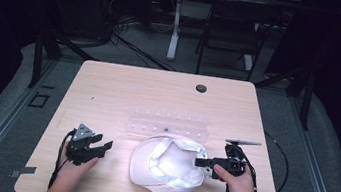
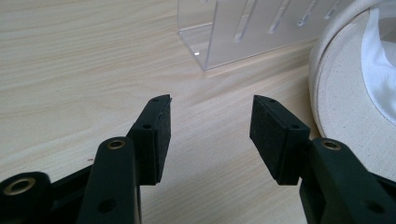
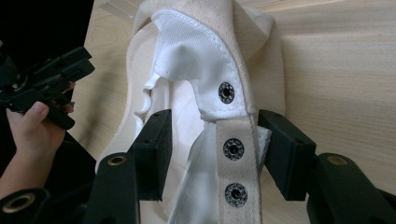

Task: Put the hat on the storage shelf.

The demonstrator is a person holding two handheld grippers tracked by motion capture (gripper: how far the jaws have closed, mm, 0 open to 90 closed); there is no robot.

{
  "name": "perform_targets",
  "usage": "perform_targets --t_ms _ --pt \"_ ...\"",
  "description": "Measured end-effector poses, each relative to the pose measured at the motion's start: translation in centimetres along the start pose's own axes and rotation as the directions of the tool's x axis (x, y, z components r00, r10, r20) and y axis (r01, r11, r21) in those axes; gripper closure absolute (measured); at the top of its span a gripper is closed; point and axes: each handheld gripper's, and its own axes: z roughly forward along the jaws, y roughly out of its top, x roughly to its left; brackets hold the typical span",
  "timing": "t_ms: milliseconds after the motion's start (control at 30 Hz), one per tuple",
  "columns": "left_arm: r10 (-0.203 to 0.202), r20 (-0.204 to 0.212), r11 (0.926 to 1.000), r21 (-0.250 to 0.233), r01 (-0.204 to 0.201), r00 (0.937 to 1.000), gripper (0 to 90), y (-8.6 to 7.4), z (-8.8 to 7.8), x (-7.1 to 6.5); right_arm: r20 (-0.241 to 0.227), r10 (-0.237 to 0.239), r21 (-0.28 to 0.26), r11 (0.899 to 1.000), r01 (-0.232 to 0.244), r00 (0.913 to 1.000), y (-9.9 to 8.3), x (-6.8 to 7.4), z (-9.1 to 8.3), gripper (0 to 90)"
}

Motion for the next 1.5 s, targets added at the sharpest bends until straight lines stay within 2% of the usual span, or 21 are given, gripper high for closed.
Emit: perform_targets --t_ms 33,133,267,300,333,433,600,800,867,900,933,1067,1100,1167,1200,1233,1267,1300,1433,1467,1500 --pt "0.000 0.000 1.0000 0.001 0.000 1.0000 48.8 0.0 0.0 0.0 -0.011 0.017 -0.017 1.000 -0.017 0.9998 0.0 0.2 0.0 46.8" --pt "0.001 0.000 1.0000 0.001 -0.001 1.0000 48.8 0.0 0.0 0.0 -0.029 0.008 -0.005 1.000 -0.009 0.9995 0.1 0.3 -0.4 47.8" --pt "0.001 -0.001 1.0000 0.000 -0.001 1.0000 48.8 0.0 0.0 0.0 -0.085 0.014 0.001 1.000 -0.014 0.9963 0.1 0.6 -0.9 49.3" --pt "0.001 0.000 1.0000 0.000 -0.001 1.0000 48.8 0.0 0.0 0.0 -0.091 0.014 -0.001 1.000 -0.014 0.9957 0.1 0.8 -1.0 52.5" --pt "0.001 0.000 1.0000 0.000 -0.001 1.0000 48.7 0.0 0.0 0.0 -0.091 0.014 -0.001 1.000 -0.014 0.9957 0.1 0.8 -1.0 52.5" --pt "-0.002 -0.001 1.0000 -0.004 0.002 1.0000 48.8 0.0 -0.1 -0.1 -0.080 0.010 0.009 1.000 -0.009 0.9967 0.1 1.1 -1.0 63.9" --pt "0.004 -0.010 1.0000 -0.009 -0.004 0.9999 48.7 0.0 -0.3 -0.2 -0.082 0.011 0.031 0.999 -0.008 0.9965 0.5 1.4 -1.0 73.2" --pt "0.022 -0.012 0.9997 -0.003 -0.023 0.9997 48.7 0.0 -0.3 -0.3 -0.022 -0.014 0.095 0.995 0.016 0.9997 1.1 2.2 -0.4 75.5" --pt "0.022 -0.011 0.9997 -0.003 -0.022 0.9997 48.7 0.0 -0.2 -0.4 -0.011 -0.035 0.119 0.992 0.036 0.9993 1.4 2.6 -0.4 74.7" --pt "0.020 -0.012 0.9998 -0.006 -0.021 0.9997 48.8 0.0 -0.2 -0.4 0.010 -0.053 0.149 0.988 0.051 0.9985 1.9 3.0 -0.4 72.9" --pt "0.024 -0.012 0.9997 -0.004 -0.024 0.9996 48.8 0.0 -0.2 -0.4 0.010 -0.053 0.149 0.988 0.051 0.9985 1.9 3.0 -0.4 72.9" --pt "0.030 -0.010 0.9995 -0.005 -0.030 0.9995 48.7 0.1 -0.2 -0.4 0.023 -0.064 0.225 0.973 0.057 0.9977 2.8 3.8 0.3 67.5" --pt "0.030 -0.009 0.9995 -0.004 -0.030 0.9995 48.7 0.1 -0.1 -0.4 0.023 -0.064 0.225 0.973 0.057 0.9977 2.8 3.8 0.3 67.5" --pt "0.029 -0.011 0.9996 -0.003 -0.029 0.9995 48.7 0.1 -0.1 -0.4 0.050 -0.070 0.275 0.960 0.054 0.9963 3.0 4.2 1.0 65.9" --pt "0.030 -0.010 0.9996 -0.003 -0.030 0.9995 48.7 0.1 -0.1 -0.4 0.050 -0.070 0.275 0.960 0.054 0.9963 3.0 4.2 1.0 65.9" --pt "0.026 -0.009 0.9997 -0.002 -0.026 0.9996 48.7 0.1 -0.1 -0.5 0.062 -0.088 0.305 0.950 0.065 0.9942 3.2 4.3 1.4 66.4" --pt "0.026 -0.009 0.9997 -0.002 -0.026 0.9996 48.8 0.1 -0.1 -0.5 0.064 -0.078 0.292 0.955 0.056 0.9949 3.1 4.4 1.7 68.2" --pt "0.030 -0.007 0.9995 0.000 -0.030 0.9995 48.8 0.0 -0.1 -0.5 0.062 -0.089 0.312 0.948 0.065 0.9941 3.2 4.4 1.8 70.5" --pt "0.035 -0.008 0.9994 0.002 -0.035 0.9994 48.7 0.0 0.0 -0.5 0.064 -0.083 0.325 0.944 0.058 0.9945 3.2 4.6 2.1 75.5" --pt "0.036 -0.008 0.9994 0.003 -0.036 0.9993 48.8 0.0 0.0 -0.5 0.069 -0.080 0.316 0.947 0.054 0.9944 3.2 4.7 2.2 76.3" --pt "0.035 -0.007 0.9994 0.002 -0.035 0.9994 48.8 0.0 0.0 -0.6 0.068 -0.088 0.324 0.944 0.061 0.9938 3.3 4.7 2.1 76.9"
